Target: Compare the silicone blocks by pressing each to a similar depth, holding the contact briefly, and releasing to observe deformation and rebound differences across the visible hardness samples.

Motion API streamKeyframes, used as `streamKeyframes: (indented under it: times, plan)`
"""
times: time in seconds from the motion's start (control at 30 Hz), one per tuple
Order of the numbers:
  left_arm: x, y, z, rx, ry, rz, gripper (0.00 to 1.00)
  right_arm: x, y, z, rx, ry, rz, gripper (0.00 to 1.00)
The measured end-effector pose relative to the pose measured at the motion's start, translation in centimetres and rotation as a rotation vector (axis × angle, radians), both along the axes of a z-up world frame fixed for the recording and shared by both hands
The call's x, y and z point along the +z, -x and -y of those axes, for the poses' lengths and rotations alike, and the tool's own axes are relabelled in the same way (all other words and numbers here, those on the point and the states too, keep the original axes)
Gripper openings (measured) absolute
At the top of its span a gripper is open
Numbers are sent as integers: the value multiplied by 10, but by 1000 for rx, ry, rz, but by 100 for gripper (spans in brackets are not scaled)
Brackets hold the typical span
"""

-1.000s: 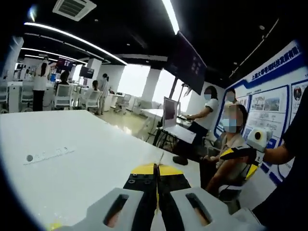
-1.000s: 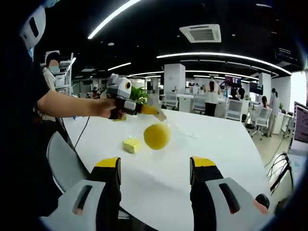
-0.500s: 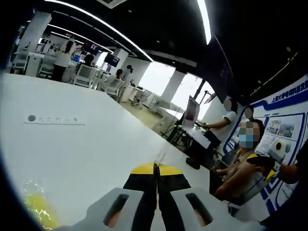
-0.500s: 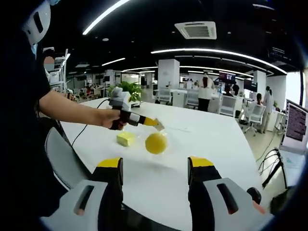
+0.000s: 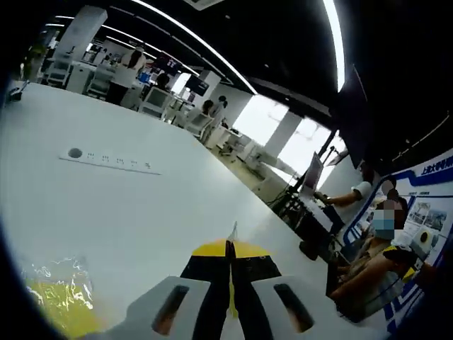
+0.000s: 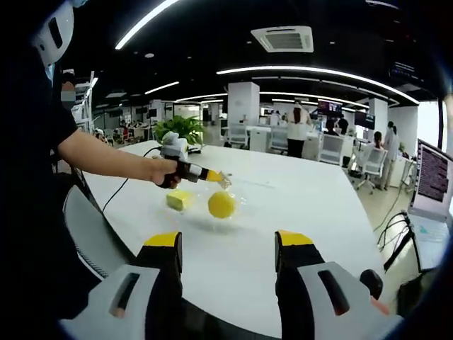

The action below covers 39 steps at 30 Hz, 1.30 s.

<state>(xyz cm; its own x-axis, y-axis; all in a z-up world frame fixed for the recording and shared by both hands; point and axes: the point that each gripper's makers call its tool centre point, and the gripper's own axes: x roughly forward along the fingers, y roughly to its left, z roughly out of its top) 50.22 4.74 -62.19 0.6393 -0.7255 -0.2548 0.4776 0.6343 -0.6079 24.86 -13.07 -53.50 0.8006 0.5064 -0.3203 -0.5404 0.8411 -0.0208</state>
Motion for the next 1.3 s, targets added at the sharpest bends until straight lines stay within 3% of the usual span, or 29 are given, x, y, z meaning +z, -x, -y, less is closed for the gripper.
streamKeyframes:
  times: [0.27,0.43,0.53,0.6,0.97,1.3]
  plan:
    - [-32,-16,-33,235,121,-141,0,0,8,5,-22,1,-5,46]
    - [-49,-18,-45,285,63,-160,0,-1,10,11,-42,5,-10,45]
    - [-59,-24,-52,393,120,-227,0,-2,9,12,-46,7,-16,45]
    - [-65,-27,-55,417,69,-217,0,-2,8,12,-45,11,-18,45]
    - [-76,-28,-48,466,59,-222,0,-3,8,14,-52,22,-25,44]
    - [-88,-22,-36,419,8,-234,0,-1,7,16,-56,28,-23,43]
